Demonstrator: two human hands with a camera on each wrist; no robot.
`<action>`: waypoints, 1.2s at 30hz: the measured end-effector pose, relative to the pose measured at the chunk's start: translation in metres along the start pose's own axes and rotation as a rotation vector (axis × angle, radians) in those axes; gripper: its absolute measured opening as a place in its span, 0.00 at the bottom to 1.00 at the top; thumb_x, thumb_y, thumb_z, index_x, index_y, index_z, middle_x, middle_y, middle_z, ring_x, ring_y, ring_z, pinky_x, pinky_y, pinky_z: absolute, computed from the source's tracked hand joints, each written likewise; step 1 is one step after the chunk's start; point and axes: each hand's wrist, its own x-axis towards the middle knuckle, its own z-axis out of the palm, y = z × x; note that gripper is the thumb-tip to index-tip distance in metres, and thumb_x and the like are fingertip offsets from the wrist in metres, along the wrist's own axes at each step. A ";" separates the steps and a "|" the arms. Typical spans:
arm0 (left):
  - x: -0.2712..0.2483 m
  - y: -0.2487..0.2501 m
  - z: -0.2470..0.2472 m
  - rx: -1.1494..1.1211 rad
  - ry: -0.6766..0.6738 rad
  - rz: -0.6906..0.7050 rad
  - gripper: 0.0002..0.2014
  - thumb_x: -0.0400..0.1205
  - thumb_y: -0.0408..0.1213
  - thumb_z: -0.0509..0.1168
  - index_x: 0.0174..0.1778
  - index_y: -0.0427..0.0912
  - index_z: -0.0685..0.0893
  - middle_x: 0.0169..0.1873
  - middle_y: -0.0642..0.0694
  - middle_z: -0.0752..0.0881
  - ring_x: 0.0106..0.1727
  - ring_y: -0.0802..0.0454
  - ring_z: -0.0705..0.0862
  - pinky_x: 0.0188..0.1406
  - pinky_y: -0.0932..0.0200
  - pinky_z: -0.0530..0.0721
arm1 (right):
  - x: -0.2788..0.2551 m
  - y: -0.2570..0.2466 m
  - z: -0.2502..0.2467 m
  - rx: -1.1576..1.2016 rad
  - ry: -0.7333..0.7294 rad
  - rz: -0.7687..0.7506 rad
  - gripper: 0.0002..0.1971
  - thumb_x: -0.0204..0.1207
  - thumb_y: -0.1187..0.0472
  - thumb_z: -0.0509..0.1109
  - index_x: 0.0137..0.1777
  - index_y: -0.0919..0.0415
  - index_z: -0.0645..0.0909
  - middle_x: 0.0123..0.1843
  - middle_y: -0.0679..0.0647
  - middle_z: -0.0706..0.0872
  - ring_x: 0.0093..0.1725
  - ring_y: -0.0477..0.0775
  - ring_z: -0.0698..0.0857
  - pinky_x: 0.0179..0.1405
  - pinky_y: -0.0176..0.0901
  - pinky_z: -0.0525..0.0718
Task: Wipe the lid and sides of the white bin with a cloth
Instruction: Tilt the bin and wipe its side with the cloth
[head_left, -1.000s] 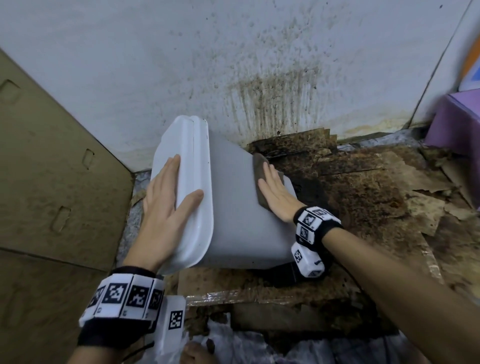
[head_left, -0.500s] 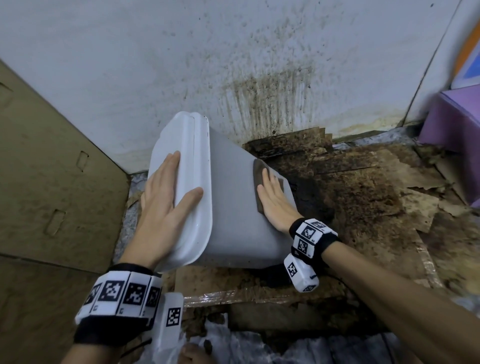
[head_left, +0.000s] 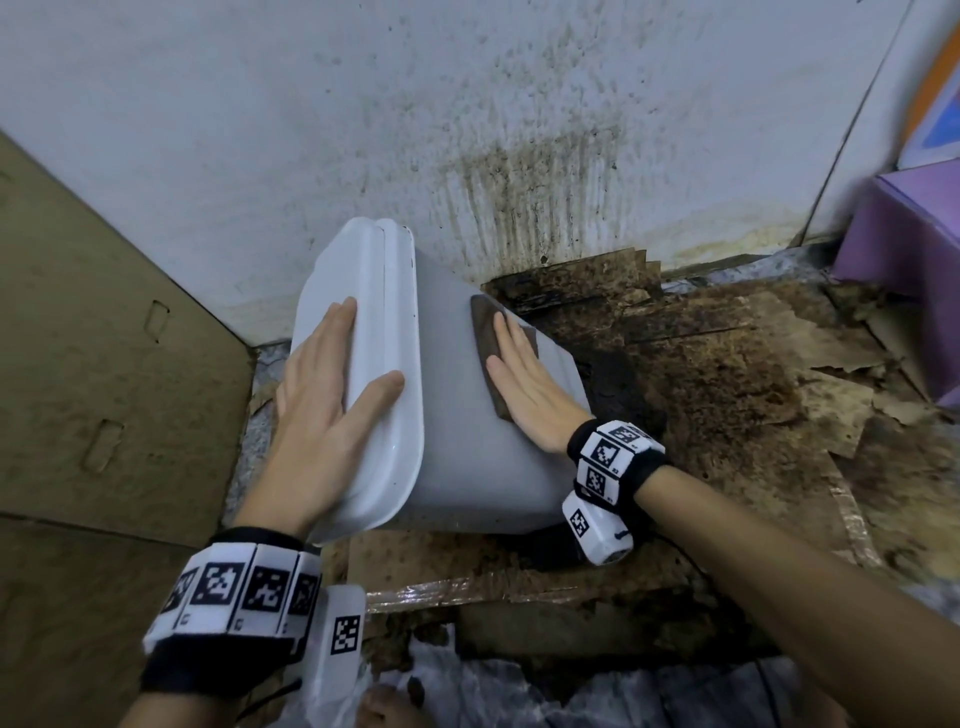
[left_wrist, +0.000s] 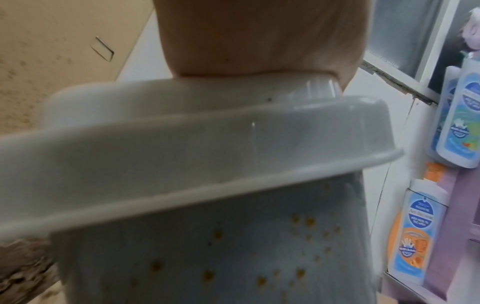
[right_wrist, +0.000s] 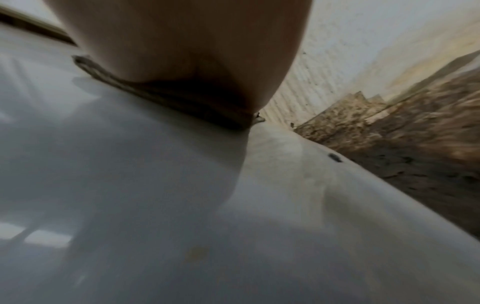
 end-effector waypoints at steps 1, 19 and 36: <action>0.000 -0.001 0.000 -0.002 0.001 -0.001 0.40 0.79 0.68 0.56 0.89 0.66 0.53 0.87 0.67 0.55 0.84 0.72 0.50 0.88 0.35 0.51 | 0.001 0.005 -0.004 0.000 -0.012 0.047 0.30 0.93 0.52 0.42 0.88 0.56 0.32 0.90 0.52 0.32 0.88 0.45 0.32 0.88 0.46 0.35; 0.001 -0.001 0.002 0.022 -0.018 0.031 0.42 0.79 0.69 0.54 0.90 0.64 0.51 0.88 0.65 0.53 0.85 0.71 0.48 0.87 0.49 0.49 | 0.010 0.015 -0.030 0.010 -0.066 0.335 0.27 0.94 0.54 0.36 0.88 0.59 0.33 0.91 0.54 0.33 0.89 0.53 0.33 0.86 0.52 0.35; 0.002 0.002 0.004 0.051 -0.013 0.041 0.41 0.78 0.69 0.53 0.89 0.65 0.51 0.89 0.65 0.53 0.84 0.69 0.50 0.85 0.50 0.50 | 0.044 -0.072 -0.027 -0.057 -0.044 -0.110 0.27 0.94 0.59 0.41 0.88 0.64 0.37 0.91 0.56 0.34 0.89 0.52 0.32 0.87 0.46 0.36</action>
